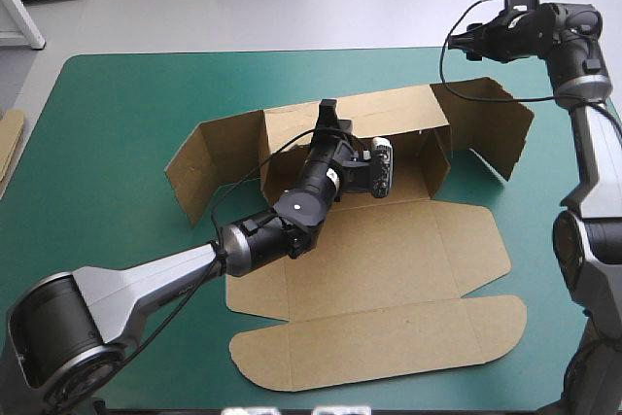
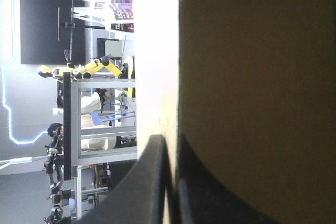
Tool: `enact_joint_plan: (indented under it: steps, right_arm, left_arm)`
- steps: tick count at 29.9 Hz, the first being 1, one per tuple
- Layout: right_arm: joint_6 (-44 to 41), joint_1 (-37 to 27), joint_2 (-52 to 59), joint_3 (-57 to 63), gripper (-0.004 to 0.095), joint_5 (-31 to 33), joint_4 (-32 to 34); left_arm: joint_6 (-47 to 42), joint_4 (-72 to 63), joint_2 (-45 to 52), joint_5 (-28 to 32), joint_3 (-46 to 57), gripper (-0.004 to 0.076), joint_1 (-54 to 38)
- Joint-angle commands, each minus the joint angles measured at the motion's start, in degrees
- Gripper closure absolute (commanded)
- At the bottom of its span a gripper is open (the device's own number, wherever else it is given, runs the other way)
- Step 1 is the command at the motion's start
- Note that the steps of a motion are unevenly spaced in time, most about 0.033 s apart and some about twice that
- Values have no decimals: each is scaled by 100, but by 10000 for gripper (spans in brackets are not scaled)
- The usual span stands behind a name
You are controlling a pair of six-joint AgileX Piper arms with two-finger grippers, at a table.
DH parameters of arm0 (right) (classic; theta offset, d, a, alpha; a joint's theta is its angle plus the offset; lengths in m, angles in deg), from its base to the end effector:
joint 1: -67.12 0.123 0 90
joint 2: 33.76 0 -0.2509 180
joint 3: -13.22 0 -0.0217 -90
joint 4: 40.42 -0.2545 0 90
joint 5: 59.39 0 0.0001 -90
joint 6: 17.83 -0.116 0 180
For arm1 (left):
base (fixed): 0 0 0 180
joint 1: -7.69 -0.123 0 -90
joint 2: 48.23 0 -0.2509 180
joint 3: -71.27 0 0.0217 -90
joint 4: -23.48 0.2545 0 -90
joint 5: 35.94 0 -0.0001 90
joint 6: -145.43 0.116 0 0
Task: Fold the box
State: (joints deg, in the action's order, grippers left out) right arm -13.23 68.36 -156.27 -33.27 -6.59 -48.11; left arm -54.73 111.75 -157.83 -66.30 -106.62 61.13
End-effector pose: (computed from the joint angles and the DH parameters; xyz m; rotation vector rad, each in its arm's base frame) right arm 0.4663 0.0225 0.3451 -0.0806 2.2413 0.1321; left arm 0.2979 -0.3031 0.2467 1.5196 1.2567 0.6839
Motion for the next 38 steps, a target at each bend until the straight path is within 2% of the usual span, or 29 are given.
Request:
enact_joint_plan:
  steps: [1,10,20,27,32,38]
  right_arm:
    - [-59,0,-48,-517,345,-142,-40]
    - [-84,0,-630,-988,372,553,-40]
    - [123,0,-638,-988,403,1864,11]
    - [151,11,-511,-988,490,1864,-326]
    - [210,11,-265,-797,496,1864,-365]
    - [526,11,121,-37,497,1864,-495]
  left_arm:
    - [-120,-200,195,54,-64,732,52]
    - [-120,-200,195,54,-64,732,52]
    - [-120,-200,195,54,-64,732,52]
    - [-131,-200,195,32,-64,732,52]
    - [-142,-200,195,32,-64,732,52]
    - [-142,-200,195,32,-64,732,52]
